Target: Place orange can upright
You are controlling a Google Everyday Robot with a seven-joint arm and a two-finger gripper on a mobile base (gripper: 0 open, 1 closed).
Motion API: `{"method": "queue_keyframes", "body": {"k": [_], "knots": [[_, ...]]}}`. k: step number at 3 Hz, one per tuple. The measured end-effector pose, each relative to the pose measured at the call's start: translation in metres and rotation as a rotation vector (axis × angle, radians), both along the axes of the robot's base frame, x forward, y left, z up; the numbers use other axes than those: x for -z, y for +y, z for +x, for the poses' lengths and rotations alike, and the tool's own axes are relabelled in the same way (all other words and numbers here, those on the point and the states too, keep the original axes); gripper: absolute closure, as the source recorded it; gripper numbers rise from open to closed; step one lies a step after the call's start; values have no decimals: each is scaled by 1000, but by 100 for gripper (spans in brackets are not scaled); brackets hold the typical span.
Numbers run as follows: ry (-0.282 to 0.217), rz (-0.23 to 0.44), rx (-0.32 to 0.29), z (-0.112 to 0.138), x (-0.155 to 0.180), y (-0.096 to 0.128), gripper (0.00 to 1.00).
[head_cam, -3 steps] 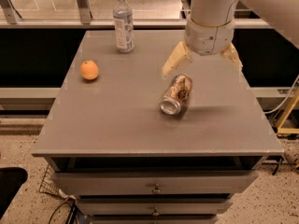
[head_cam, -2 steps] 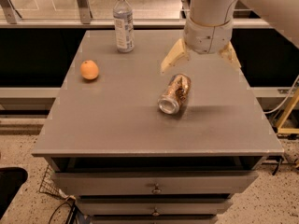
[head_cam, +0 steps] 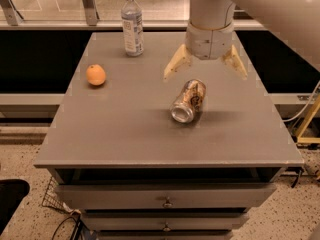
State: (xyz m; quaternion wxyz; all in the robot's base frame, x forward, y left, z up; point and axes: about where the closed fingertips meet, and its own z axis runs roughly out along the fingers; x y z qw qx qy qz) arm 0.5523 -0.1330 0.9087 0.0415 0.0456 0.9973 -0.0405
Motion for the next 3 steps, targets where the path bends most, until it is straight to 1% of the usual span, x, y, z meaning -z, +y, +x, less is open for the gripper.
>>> {"method": "queue_keyframes", "body": {"k": [1, 2, 3], "knots": [[27, 28, 54, 1, 10, 4, 0], [42, 76, 104, -6, 18, 5, 0], [55, 137, 147, -17, 27, 11, 0]]}}
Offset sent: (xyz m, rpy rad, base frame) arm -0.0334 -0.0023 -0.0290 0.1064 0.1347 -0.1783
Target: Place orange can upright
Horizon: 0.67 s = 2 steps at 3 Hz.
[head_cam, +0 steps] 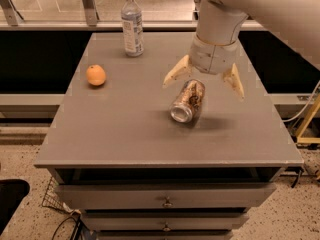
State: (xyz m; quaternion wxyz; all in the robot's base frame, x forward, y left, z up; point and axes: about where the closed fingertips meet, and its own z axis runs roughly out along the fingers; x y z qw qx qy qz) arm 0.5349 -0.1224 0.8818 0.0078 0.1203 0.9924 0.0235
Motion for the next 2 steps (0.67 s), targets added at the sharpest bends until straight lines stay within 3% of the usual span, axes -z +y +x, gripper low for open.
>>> {"method": "queue_keyframes", "body": {"k": [2], "knots": [[9, 54, 51, -10, 8, 17, 0]]}}
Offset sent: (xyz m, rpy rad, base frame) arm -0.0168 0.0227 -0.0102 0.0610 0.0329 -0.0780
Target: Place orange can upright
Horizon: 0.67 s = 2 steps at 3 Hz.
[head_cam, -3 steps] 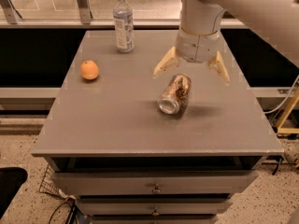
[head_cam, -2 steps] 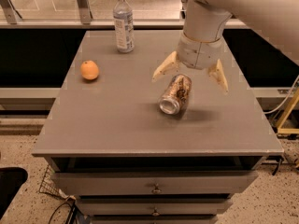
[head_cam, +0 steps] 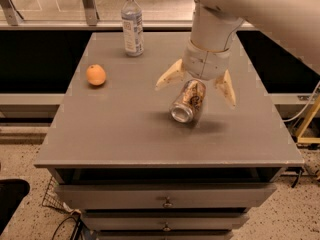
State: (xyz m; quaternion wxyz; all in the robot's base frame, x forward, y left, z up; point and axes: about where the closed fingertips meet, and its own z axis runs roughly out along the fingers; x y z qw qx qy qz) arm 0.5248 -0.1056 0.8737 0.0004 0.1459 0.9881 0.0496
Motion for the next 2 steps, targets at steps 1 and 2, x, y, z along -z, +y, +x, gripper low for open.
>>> {"method": "queue_keyframes", "body": {"k": [1, 2], "knots": [[-3, -6, 20, 5, 6, 10, 0], [-14, -8, 38, 15, 15, 19, 0]]}}
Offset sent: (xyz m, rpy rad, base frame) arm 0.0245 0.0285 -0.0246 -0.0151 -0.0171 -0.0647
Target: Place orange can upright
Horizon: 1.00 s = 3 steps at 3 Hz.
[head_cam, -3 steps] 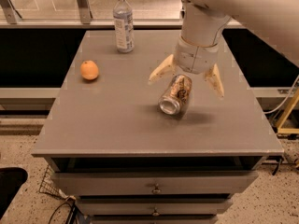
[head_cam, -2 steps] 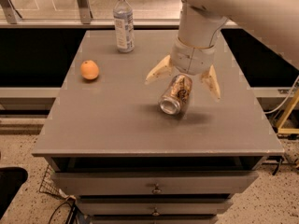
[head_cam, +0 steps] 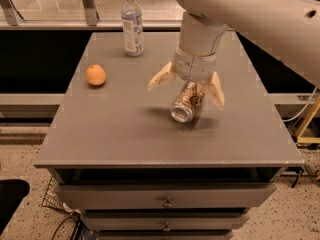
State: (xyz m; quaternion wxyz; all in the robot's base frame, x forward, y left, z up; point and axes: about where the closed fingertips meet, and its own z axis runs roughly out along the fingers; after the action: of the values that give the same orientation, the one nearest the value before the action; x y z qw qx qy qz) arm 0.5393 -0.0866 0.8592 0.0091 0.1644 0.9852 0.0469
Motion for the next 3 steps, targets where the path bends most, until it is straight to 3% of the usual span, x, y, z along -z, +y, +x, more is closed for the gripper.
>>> {"method": "queue_keyframes", "body": {"k": [1, 2, 3], "knots": [[-14, -16, 29, 12, 11, 2, 0], [-65, -37, 66, 25, 18, -4, 27], [-62, -35, 60, 24, 17, -4, 49]]}}
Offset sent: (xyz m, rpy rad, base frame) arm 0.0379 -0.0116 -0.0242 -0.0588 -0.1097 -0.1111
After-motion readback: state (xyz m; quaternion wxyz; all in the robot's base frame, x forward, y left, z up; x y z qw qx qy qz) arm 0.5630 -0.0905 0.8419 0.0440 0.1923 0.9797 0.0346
